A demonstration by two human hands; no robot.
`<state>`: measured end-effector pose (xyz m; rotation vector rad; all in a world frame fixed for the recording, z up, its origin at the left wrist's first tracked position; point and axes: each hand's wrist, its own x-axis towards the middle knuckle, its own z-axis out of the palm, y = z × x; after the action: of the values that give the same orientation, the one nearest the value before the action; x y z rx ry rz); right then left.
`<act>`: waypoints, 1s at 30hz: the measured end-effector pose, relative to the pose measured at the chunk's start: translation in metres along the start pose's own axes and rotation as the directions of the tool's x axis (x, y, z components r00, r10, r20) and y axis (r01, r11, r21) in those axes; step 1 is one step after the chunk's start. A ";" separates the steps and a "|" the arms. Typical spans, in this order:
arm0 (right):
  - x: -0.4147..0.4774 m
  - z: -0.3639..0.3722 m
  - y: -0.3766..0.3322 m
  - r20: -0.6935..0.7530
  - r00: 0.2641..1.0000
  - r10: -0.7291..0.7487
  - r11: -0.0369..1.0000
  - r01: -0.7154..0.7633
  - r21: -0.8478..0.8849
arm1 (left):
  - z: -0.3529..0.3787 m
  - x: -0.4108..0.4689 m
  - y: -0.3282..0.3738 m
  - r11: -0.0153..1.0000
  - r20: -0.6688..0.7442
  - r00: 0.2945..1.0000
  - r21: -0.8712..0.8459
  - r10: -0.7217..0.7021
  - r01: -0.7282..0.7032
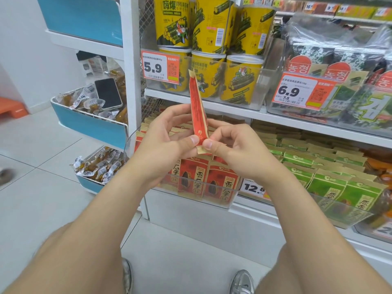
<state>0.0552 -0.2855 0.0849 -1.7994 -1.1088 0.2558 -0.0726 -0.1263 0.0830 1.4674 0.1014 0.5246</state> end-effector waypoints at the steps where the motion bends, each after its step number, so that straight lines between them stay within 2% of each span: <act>1: 0.000 0.000 -0.001 0.008 1.000 0.001 1.000 -0.001 0.004 | 0.000 -0.001 0.001 1.000 0.001 1.000 0.008 -0.002 0.002; 6: -0.003 0.006 -0.005 -0.034 0.999 0.008 1.000 -0.008 -0.004 | 0.000 0.000 0.004 0.997 -0.011 0.999 -0.052 -0.051 0.051; 8: -0.004 0.013 -0.009 -0.113 0.994 0.015 0.991 -0.030 -0.131 | 0.003 -0.001 0.004 0.995 -0.029 0.997 -0.063 -0.075 0.073; 11: -0.007 0.025 -0.015 -0.209 0.978 -0.002 0.926 -0.077 -0.369 | 0.006 -0.002 0.000 0.996 -0.070 0.995 0.052 -0.073 0.077; 13: -0.008 0.030 -0.019 -0.234 0.972 -0.004 0.908 -0.095 -0.409 | 0.006 -0.002 -0.001 0.993 -0.063 0.993 0.055 -0.097 0.100; 15: -0.007 0.029 -0.020 -0.262 0.965 0.004 0.941 -0.093 -0.326 | 0.004 -0.002 0.002 0.988 -0.031 0.989 0.062 -0.142 0.143; 18: -0.006 0.018 -0.020 -0.256 0.962 0.092 0.986 -0.123 -0.109 | 0.002 -0.001 0.006 0.977 0.003 0.982 0.102 -0.187 0.185; 20: -0.005 0.015 -0.025 -0.244 0.954 0.175 0.985 -0.168 0.049 | 0.001 0.000 0.006 0.966 0.013 0.973 0.119 -0.232 0.229; 22: -0.002 0.013 -0.026 -0.299 0.924 0.240 0.960 -0.179 0.217 | 0.003 0.001 0.004 0.952 0.023 0.961 0.145 -0.277 0.271; 24: 0.001 0.012 -0.027 -0.332 0.911 0.245 0.949 -0.155 0.274 | 0.006 0.001 0.003 0.946 -0.005 0.961 0.170 -0.278 0.274; 28: -0.003 0.013 -0.030 -0.211 0.954 0.213 0.942 -0.143 0.303 | 0.010 -0.001 0.003 0.976 -0.112 0.976 0.093 -0.186 0.196; 30: -0.005 0.014 -0.032 -0.188 0.963 0.193 0.942 -0.129 0.309 | 0.010 -0.001 0.004 0.980 -0.142 0.971 0.035 -0.190 0.197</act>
<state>0.0258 -0.2774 0.1027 -1.6076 -0.7278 0.2992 -0.0710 -0.1357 0.0873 1.4495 0.3654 0.4666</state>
